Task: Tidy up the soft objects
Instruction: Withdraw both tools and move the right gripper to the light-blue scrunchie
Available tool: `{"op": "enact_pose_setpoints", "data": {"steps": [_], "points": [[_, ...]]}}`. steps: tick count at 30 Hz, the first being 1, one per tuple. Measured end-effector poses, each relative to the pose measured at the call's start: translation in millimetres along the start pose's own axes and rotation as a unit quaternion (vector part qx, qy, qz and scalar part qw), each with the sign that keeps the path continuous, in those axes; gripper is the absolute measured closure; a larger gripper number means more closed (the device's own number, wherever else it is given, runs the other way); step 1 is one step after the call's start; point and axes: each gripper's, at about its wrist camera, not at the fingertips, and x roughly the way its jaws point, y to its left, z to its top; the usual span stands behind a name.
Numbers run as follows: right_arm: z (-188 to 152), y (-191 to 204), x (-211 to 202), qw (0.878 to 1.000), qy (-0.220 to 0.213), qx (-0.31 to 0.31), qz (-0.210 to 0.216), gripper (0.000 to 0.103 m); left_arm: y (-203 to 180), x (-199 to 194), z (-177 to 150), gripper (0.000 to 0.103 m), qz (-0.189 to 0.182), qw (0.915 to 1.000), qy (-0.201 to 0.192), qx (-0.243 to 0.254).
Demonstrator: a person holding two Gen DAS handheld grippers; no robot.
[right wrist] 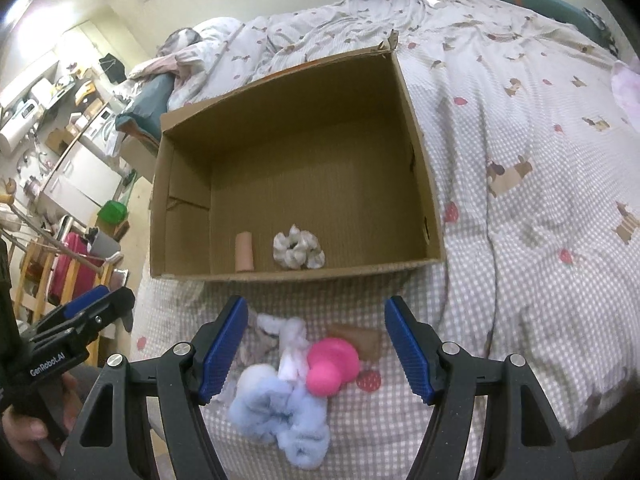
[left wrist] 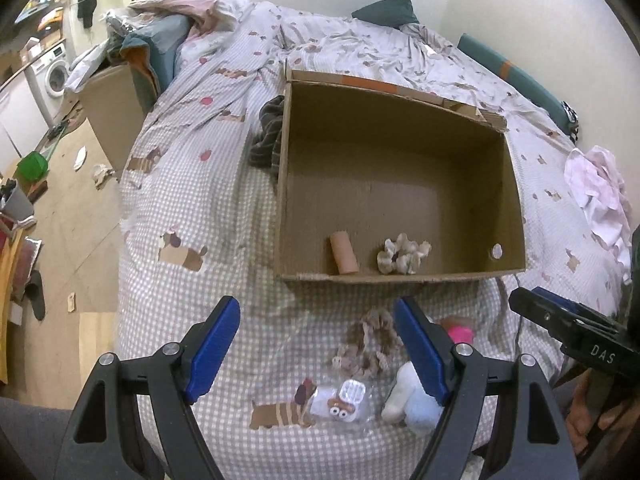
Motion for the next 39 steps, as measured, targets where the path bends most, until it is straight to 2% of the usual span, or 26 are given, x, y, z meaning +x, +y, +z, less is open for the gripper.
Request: {"op": "enact_pose_setpoints", "data": {"steps": [12, 16, 23, 26, 28, 30, 33, 34, 36, 38, 39], "points": [[-32.5, 7.7, -11.3, 1.0, 0.011, 0.008, 0.007, 0.028, 6.0, -3.9, -25.6, 0.025, 0.0, 0.9995, 0.025, -0.022], [-40.0, 8.3, -12.1, 1.0, 0.019, 0.013, 0.012, 0.028, 7.1, -0.3, -31.3, 0.025, 0.015, 0.9992, 0.032, -0.018], [-46.5, 8.7, -2.5, 0.999, 0.045, 0.0, 0.009, 0.028, 23.0, 6.3, -31.0, 0.025, 0.025, 0.9979, 0.037, -0.047], [-47.2, 9.2, 2.6, 0.998, 0.055, 0.007, 0.022, 0.028, 29.3, 11.9, -32.2, 0.025, 0.035, 0.997, 0.045, -0.052], [-49.6, 11.2, 10.9, 0.996, 0.078, 0.008, 0.037, 0.028, 33.4, 16.5, -34.1, 0.025, 0.039, 0.9963, 0.055, -0.055], [-56.5, 16.1, 26.7, 0.992, 0.122, 0.004, 0.045, 0.028, 37.9, 20.0, -35.8, 0.025, 0.037, 0.9955, 0.063, -0.06], [-66.6, 19.8, 46.4, 0.987, 0.162, -0.014, 0.002, 0.028, 42.6, 21.6, -37.7, 0.025, 0.037, 0.9948, 0.067, -0.068], [-68.6, 19.6, 52.0, 0.985, 0.172, -0.014, -0.001, 0.028, 44.6, 22.0, -38.0, 0.025, 0.036, 0.9944, 0.068, -0.073], [-69.6, 20.6, 59.7, 0.982, 0.189, -0.001, 0.023, 0.028, 46.7, 23.2, -37.7, 0.025, 0.035, 0.9937, 0.07, -0.079], [-68.9, 27.1, 63.6, 0.98, 0.193, 0.003, 0.049, 0.022, 46.6, 24.7, -37.3, 0.025, 0.034, 0.9935, 0.071, -0.082], [-68.8, 32.3, 66.3, 0.98, 0.191, -0.007, 0.051, 0.01, 45.0, 25.0, -37.1, 0.025, 0.034, 0.9936, 0.072, -0.081]]}}
